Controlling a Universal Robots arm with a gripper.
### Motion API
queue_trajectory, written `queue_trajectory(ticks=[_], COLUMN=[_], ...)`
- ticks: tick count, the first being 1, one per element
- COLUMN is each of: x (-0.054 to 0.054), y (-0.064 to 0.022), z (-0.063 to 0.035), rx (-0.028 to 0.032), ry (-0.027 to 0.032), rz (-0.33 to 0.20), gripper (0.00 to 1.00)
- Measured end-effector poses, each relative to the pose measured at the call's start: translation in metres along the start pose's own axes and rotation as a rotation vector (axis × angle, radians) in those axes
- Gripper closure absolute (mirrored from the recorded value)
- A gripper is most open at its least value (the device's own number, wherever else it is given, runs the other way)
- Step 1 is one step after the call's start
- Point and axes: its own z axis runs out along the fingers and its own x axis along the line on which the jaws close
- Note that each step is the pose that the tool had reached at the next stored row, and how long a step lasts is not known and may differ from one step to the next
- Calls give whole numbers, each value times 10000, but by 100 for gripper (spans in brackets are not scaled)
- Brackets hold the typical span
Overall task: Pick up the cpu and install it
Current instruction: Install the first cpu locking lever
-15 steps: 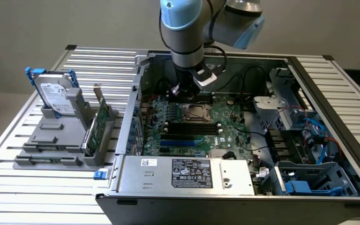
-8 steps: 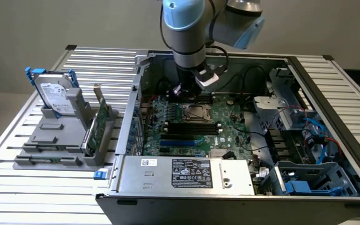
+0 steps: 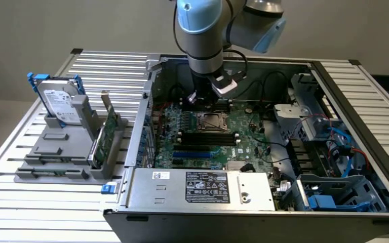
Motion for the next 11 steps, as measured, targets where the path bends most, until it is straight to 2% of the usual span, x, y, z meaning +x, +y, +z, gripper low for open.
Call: queue_trajectory(ticks=[11], x=[9], y=[-2], z=[23], rx=[-12], ry=[6], rz=[45], gripper=[89])
